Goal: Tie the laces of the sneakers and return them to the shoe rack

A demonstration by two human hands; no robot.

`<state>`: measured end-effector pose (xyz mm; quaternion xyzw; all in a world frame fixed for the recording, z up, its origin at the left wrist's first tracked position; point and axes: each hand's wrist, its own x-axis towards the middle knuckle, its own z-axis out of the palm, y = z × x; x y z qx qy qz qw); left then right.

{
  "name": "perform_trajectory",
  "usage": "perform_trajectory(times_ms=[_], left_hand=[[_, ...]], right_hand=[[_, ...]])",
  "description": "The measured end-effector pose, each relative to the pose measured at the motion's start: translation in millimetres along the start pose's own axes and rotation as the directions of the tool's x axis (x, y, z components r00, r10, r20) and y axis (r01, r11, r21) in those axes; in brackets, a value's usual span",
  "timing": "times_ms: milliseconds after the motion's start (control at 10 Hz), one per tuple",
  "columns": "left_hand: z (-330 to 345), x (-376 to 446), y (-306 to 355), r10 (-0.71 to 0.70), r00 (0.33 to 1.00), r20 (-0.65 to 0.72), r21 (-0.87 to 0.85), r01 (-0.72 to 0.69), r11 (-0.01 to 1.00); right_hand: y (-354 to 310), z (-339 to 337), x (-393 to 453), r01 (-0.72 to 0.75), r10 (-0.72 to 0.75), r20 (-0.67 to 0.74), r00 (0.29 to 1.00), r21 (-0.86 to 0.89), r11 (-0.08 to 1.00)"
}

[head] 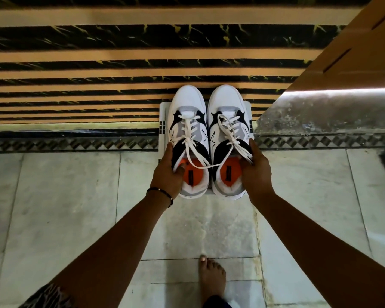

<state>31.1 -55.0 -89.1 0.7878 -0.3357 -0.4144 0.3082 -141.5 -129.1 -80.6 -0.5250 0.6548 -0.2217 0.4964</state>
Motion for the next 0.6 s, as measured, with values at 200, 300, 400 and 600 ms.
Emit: perform_trajectory(times_ms=[200, 300, 400, 600], left_hand=[[-3.8, 6.7, -2.1, -0.019, 1.000, 0.011, -0.020, 0.019, 1.000], [-1.8, 7.0, -1.6, -0.021, 0.999, 0.035, 0.005, 0.021, 1.000], [-4.3, 2.8, 1.3, -0.030, 0.997, 0.070, 0.021, 0.028, 0.999], [-14.7, -48.9, 18.2, 0.176, 0.979, -0.106, 0.043, -0.172, 0.984]], right_hand=[[5.6, 1.2, 3.7, -0.004, 0.004, 0.037, 0.999, 0.000, 1.000], [3.0, -3.6, 8.0, -0.013, 0.017, 0.111, 0.994, -0.041, 0.999], [-4.5, -11.4, 11.6, -0.044, 0.069, 0.193, 0.979, -0.126, 0.991], [-20.1, -32.5, -35.1, 0.088, -0.083, 0.043, 0.996, -0.125, 0.988]])
